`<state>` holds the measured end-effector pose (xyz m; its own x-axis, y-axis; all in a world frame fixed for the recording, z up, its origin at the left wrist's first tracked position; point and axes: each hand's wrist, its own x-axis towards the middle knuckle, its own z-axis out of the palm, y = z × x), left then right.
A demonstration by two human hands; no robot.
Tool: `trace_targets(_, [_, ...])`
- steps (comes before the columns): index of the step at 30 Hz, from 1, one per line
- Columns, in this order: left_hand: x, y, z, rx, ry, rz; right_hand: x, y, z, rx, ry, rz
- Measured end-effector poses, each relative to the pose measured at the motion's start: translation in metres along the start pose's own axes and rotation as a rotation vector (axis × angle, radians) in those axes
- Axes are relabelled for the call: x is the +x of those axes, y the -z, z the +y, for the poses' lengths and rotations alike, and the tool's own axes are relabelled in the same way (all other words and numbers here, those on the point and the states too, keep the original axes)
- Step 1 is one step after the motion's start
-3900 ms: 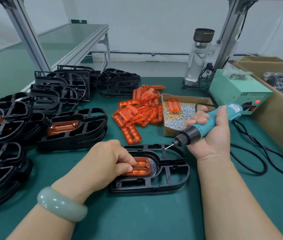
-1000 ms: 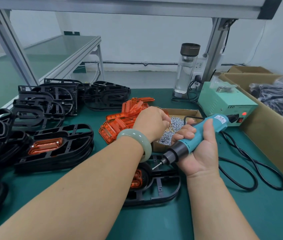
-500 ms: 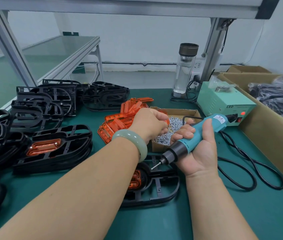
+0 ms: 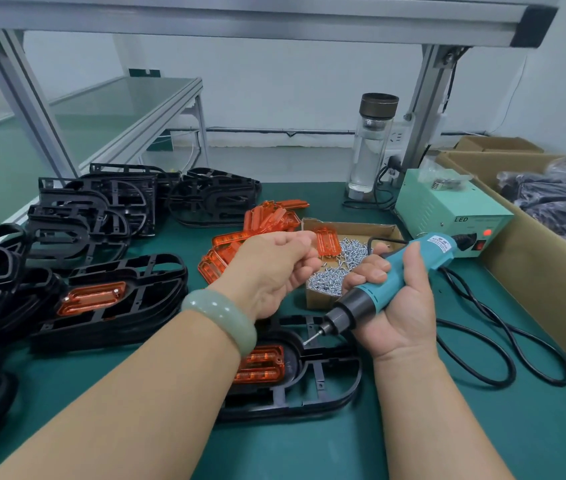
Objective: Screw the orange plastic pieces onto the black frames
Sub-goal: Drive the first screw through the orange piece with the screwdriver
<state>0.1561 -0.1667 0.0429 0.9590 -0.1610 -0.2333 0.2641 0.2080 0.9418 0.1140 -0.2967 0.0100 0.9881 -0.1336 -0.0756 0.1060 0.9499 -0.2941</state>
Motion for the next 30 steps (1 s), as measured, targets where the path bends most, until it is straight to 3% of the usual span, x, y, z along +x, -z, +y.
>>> trace_targets(9, [-0.057, 0.049, 0.008, -0.179, -0.073, -0.014, -0.001, -0.001, 0.008, -0.035, 0.072, 0.057])
trace_targets(14, [-0.075, 0.069, -0.010, -0.207, -0.136, 0.078, -0.002, -0.005, 0.012, -0.065, 0.148, 0.095])
trace_targets(30, [-0.082, 0.056, -0.033, -0.082, -0.086, 0.116, -0.018, -0.016, 0.023, -0.057, 0.324, 0.127])
